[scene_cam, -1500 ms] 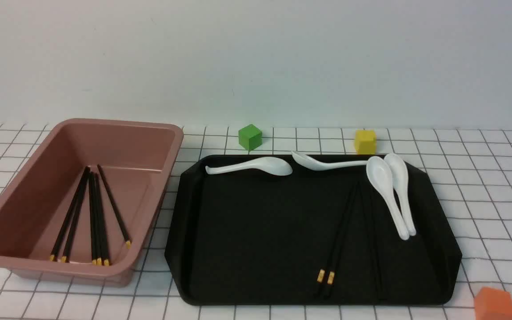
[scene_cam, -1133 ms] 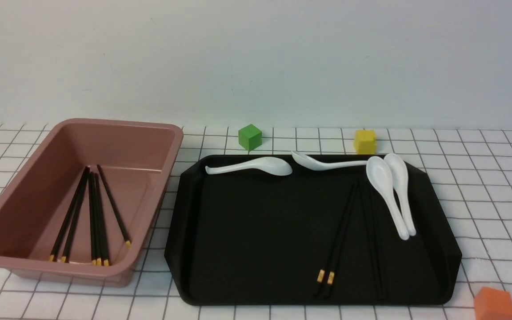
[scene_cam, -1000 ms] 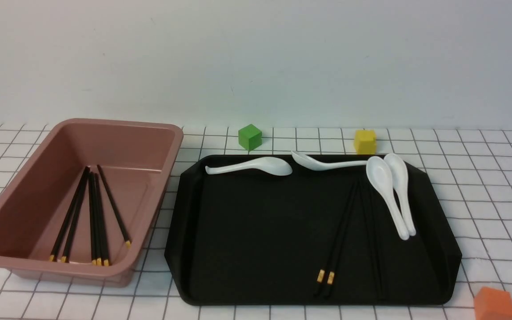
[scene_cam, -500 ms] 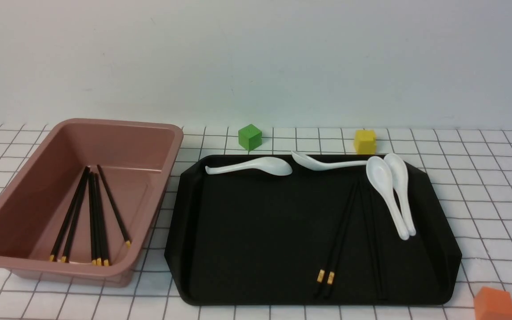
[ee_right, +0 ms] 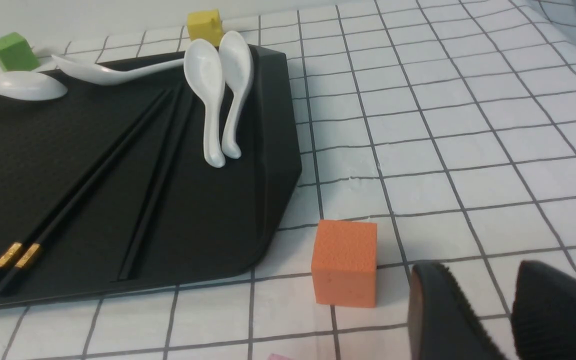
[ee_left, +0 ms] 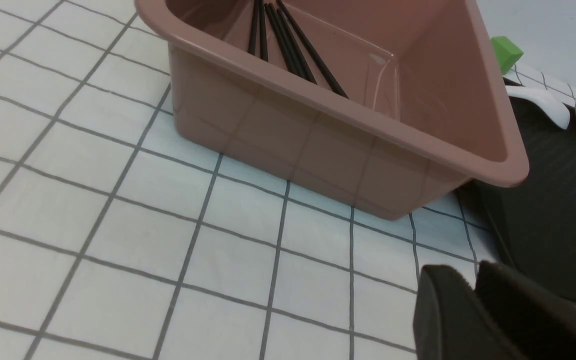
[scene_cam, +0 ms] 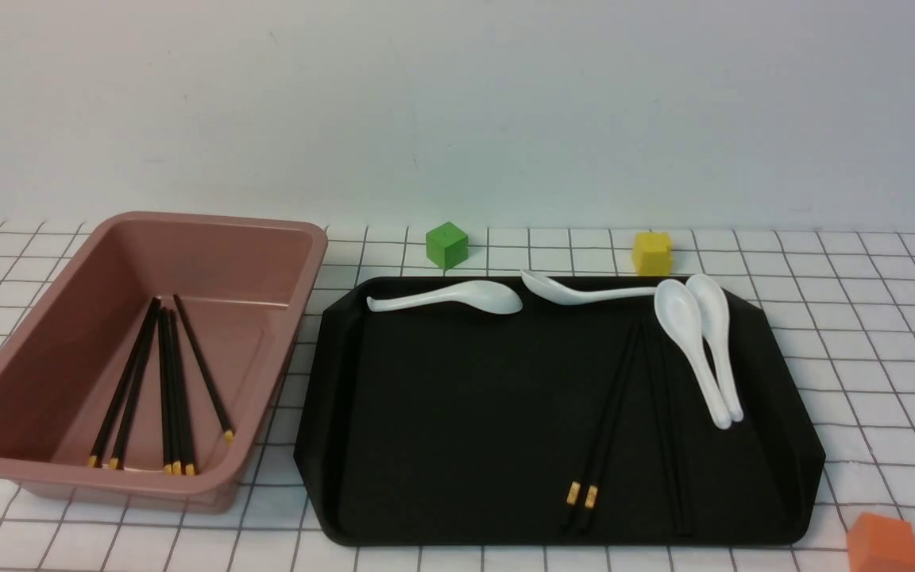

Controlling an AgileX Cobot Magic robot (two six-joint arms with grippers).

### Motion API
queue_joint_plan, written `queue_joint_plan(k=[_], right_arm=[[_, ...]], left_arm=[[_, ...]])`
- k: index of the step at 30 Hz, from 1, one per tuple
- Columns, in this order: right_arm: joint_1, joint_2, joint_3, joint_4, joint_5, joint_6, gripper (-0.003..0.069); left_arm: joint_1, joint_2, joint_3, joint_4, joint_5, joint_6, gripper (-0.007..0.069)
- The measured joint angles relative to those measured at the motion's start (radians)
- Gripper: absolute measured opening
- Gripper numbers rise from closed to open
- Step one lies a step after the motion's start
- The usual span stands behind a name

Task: On white black tablecloth take chopsticks from black tray and put them in box.
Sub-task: 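Move the gripper over the chopsticks on the black tray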

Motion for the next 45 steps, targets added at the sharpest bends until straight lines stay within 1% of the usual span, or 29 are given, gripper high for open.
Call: queue_joint_plan(k=[4,6,10,11,13,14,16,18,19,21,24,27,31,34,37,39,41,43,44,45], right_arm=[[0.0,0.0,0.0,-0.004,0.0,0.0,0.024],[0.0,0.0,0.0,-0.026,-0.006,0.0,0.024],[0.0,0.0,0.0,-0.109,-0.009,-0.001,0.024],[0.0,0.0,0.001,-0.178,-0.01,-0.002,0.024],[0.0,0.0,0.002,-0.216,-0.019,0.008,0.024],[0.0,0.0,0.004,-0.216,-0.029,0.026,0.024],[0.0,0.0,0.009,-0.155,-0.068,0.107,0.024],[0.0,0.0,0.009,-0.011,-0.147,0.257,0.024],[0.0,0.0,0.009,0.041,-0.189,0.324,0.024],[0.0,0.0,0.009,0.141,-0.252,0.423,0.024],[0.0,0.0,0.009,0.204,-0.305,0.509,0.024],[0.0,0.0,0.009,0.228,-0.337,0.564,0.024],[0.0,0.0,0.004,0.221,-0.366,0.584,0.024],[0.0,0.0,-0.049,0.164,-0.449,0.571,0.024],[0.0,0.014,-0.153,0.081,-0.583,0.492,0.024],[0.0,0.045,-0.214,0.048,-0.598,0.457,0.024],[0.0,0.124,-0.317,-0.008,-0.549,0.416,0.023],[0.0,0.199,-0.398,-0.056,-0.439,0.399,0.0198],[0.0,0.261,-0.437,-0.1,-0.344,0.393,0.0173],[0.0,0.306,-0.464,-0.125,-0.311,0.39,0.0156]], left_arm=[[0.0,0.0,0.0,0.0,0.0,0.0,0.0108],[0.0,0.0,0.0,0.0,0.0,0.0,0.0111],[0.0,0.0,0.0,0.0,0.0,0.0,0.0113],[0.0,0.0,0.0,0.0,0.0,0.0,0.0113],[0.0,0.0,0.0,0.0,0.0,0.0,0.0113],[0.0,0.0,0.0,0.0,0.0,0.0,0.0113],[0.0,0.0,0.0,0.0,0.0,0.0,0.0113],[0.0,0.0,0.0,0.0,0.0,0.0,0.0113],[0.0,0.0,0.0,0.0,0.0,0.0,0.0113],[0.0,0.0,0.0,0.0,0.0,0.0,0.0116],[0.0,0.0,0.0,0.0,0.0,0.0,0.0122],[0.0,0.0,0.0,0.0,0.0,0.0,0.0125],[0.0,0.0,0.0,0.0,0.0,0.0,0.0129],[0.0,0.0,0.0,0.0,0.0,0.0,0.0132],[0.0,0.0,0.0,0.0,0.0,0.0,0.0135],[0.0,0.0,0.0,0.0,0.0,0.0,0.0137],[0.0,0.0,0.0,0.0,0.0,0.0,0.0141],[0.0,0.0,0.0,0.0,0.0,0.0,0.0144],[0.0,0.0,0.0,0.0,0.0,0.0,0.0145],[0.0,0.0,0.0,0.0,0.0,0.0,0.0145]])
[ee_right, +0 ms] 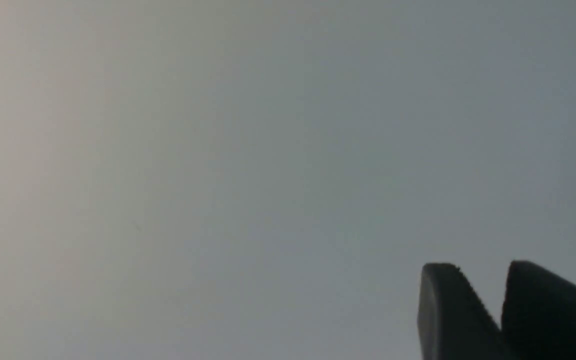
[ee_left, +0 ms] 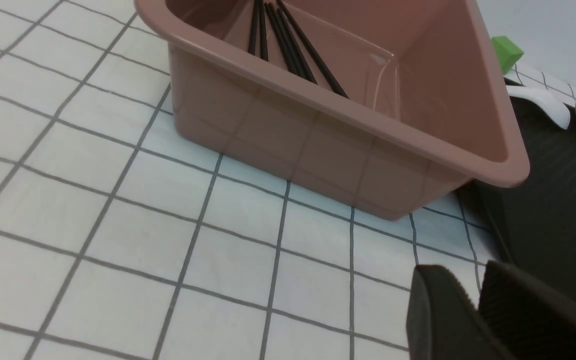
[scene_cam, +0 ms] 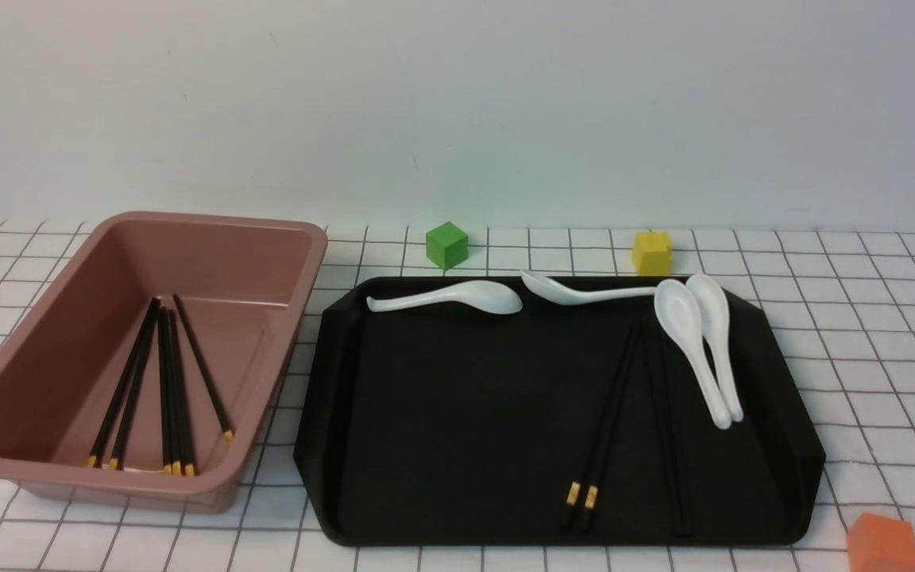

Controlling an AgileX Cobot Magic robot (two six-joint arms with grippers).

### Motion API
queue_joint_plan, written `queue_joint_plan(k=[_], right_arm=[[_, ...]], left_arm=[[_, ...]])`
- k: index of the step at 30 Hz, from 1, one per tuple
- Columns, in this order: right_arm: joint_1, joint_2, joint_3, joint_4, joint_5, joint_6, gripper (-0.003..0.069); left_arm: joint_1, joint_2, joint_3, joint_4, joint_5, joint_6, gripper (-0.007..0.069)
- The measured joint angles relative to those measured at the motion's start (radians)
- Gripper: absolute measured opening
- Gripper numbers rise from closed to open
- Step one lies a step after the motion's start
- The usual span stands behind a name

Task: On white black tablecloth take chopsticks from black tray and put them in box.
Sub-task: 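Move the gripper over the chopsticks on the black tray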

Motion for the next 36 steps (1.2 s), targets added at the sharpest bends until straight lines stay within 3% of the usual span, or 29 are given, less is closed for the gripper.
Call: queue_joint_plan(k=[4,7,12,15,19,22,29,36], right_arm=[[0.0,0.262,-0.068,-0.044,0.323,-0.005,0.0025],[0.0,0.429,-0.074,0.01,0.43,-0.056,-0.0011],[0.062,0.675,-0.079,0.216,0.458,-0.246,-0.0012],[0.201,0.847,-0.128,0.376,0.445,-0.458,0.0008],[0.335,1.017,-0.228,0.425,0.438,-0.549,0.0043],[0.385,1.12,-0.306,0.412,0.454,-0.538,0.006],[0.448,1.363,-0.555,0.247,0.582,-0.352,0.0109],[0.481,1.465,-0.699,0.232,0.595,-0.226,0.0255]], left_arm=[[0.0,0.0,0.0,0.0,0.0,0.0,0.0145],[0.0,0.0,0.0,0.0,0.0,0.0,0.0146],[0.0,0.0,0.0,0.0,0.0,0.0,0.015],[0.0,0.0,0.0,0.0,0.0,0.0,0.0155],[0.0,0.0,0.0,0.0,0.0,0.0,0.0161],[0.0,0.0,0.0,0.0,0.0,0.0,0.0165],[0.0,0.0,0.0,0.0,0.0,0.0,0.0176],[0.0,0.0,0.0,0.001,0.0,0.0,0.0184]])
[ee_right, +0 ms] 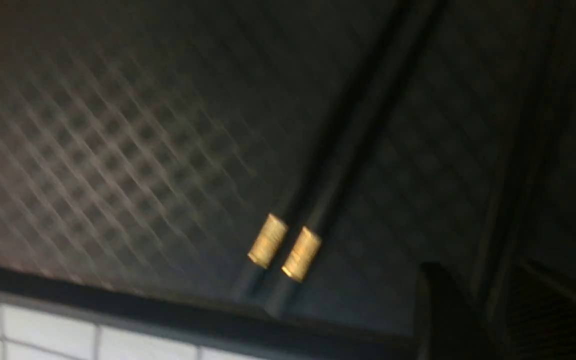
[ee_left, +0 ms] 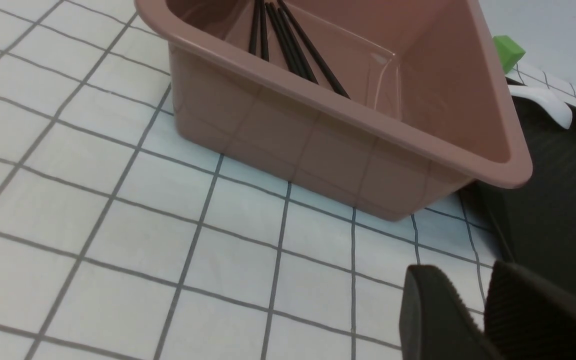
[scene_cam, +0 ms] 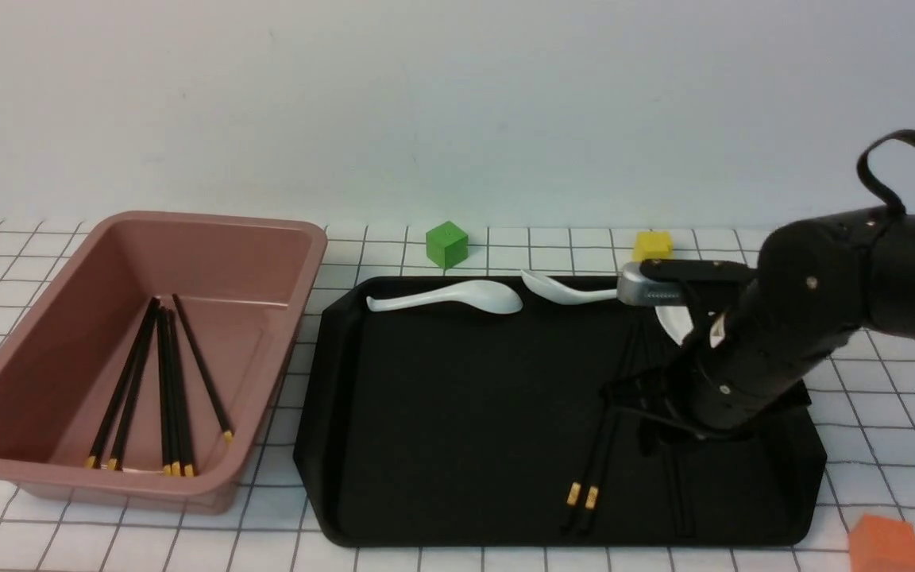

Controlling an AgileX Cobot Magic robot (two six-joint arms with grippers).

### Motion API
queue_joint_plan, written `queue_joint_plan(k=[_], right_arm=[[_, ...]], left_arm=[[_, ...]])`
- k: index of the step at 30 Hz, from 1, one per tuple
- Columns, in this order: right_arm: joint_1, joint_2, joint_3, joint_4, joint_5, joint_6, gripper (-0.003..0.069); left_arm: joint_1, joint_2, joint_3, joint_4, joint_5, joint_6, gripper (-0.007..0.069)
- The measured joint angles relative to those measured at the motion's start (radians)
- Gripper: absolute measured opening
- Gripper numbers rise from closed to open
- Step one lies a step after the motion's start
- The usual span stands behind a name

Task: On white black tablecloth take chopsticks from black tray and put them in box.
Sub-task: 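Move the gripper over the chopsticks on the black tray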

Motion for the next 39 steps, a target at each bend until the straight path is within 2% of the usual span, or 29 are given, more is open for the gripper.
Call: queue_joint_plan(k=[3,6,14,18,24,31,39], right_arm=[[0.032,0.054,-0.073,0.011,0.006,0.005,0.0332],[0.055,0.106,-0.136,0.012,0.045,0.012,0.037],[0.062,0.229,-0.179,-0.004,0.105,0.123,0.0382],[0.062,0.251,-0.189,0.002,0.104,0.135,0.038],[0.062,0.255,-0.194,-0.002,0.11,0.137,0.0332],[0.062,0.257,-0.194,-0.018,0.125,0.139,0.0136],[0.062,0.254,-0.195,-0.022,0.133,0.139,0.0136]], left_arm=[[0.0,0.0,0.0,0.0,0.0,0.0,0.0185],[0.0,0.0,0.0,0.0,0.0,0.0,0.0185],[0.0,0.0,0.0,0.0,0.0,0.0,0.0195],[0.0,0.0,0.0,0.0,0.0,0.0,0.02],[0.0,0.0,0.0,0.0,0.0,0.0,0.0206],[0.0,0.0,0.0,0.0,0.0,0.0,0.0209],[0.0,0.0,0.0,0.0,0.0,0.0,0.0216]])
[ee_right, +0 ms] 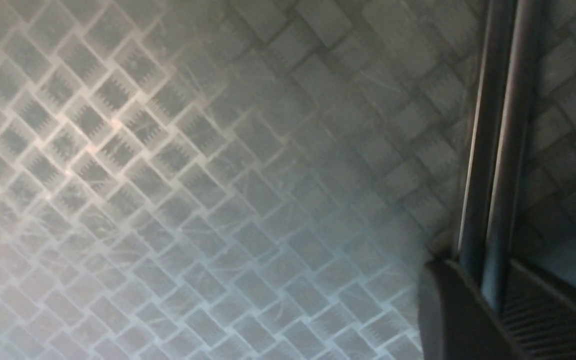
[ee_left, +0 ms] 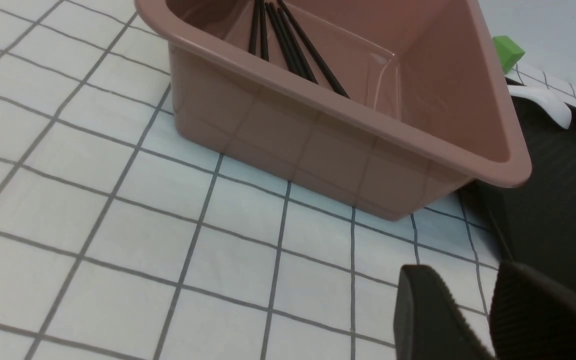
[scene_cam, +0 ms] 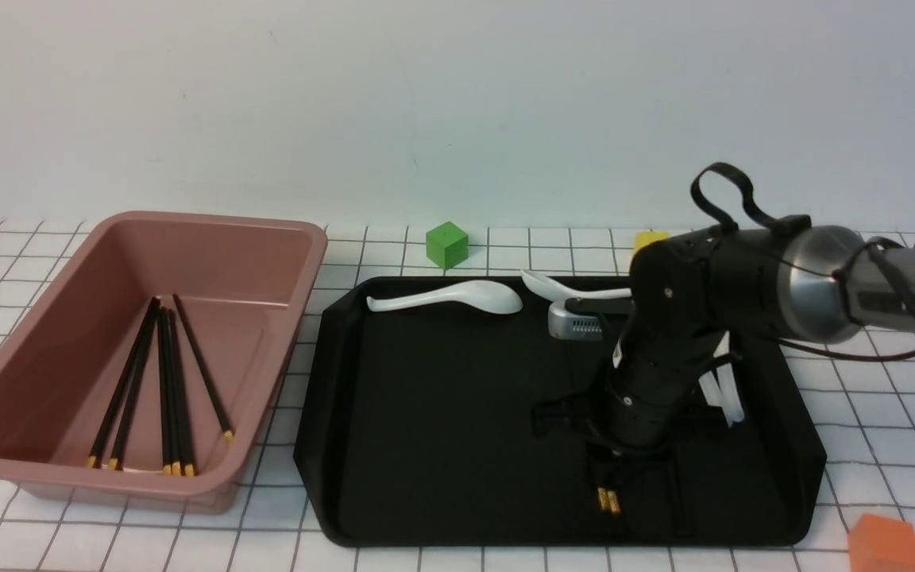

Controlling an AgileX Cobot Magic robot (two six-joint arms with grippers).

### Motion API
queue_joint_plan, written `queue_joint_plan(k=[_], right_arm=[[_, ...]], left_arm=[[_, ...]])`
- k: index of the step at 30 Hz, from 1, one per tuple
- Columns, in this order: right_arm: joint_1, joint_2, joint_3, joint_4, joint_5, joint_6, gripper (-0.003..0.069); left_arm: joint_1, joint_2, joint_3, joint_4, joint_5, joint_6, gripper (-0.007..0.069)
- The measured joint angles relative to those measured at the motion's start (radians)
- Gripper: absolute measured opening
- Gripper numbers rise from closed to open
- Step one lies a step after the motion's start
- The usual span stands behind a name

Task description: On white black tablecloth take chopsticks from black tray and put them in box.

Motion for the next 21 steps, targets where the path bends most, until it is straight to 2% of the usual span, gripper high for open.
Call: queue_joint_plan(k=[7,12,16,17,18,21], right_arm=[[0.0,-0.057,-0.029,-0.011,0.106,-0.027,0.0136],[0.009,-0.162,-0.104,0.098,0.154,-0.087,0.0136],[0.063,-0.18,-0.145,0.245,0.031,-0.194,0.0136],[0.1,-0.173,-0.162,0.299,-0.035,-0.262,0.0136],[0.106,-0.171,-0.165,0.308,-0.046,-0.262,0.0136],[0.184,-0.126,-0.225,0.434,-0.198,-0.411,0.0136]], left_arm=[[0.0,0.0,0.0,0.0,0.0,0.0,0.0218],[0.0,0.0,0.0,-0.001,0.0,0.0,0.0225],[0.0,0.0,0.0,-0.001,0.0,0.0,0.023],[0.0,0.0,0.0,-0.001,0.0,0.0,0.0231],[0.0,0.0,0.0,-0.001,0.0,0.0,0.0231],[0.0,0.0,0.0,-0.001,0.0,0.0,0.0237]])
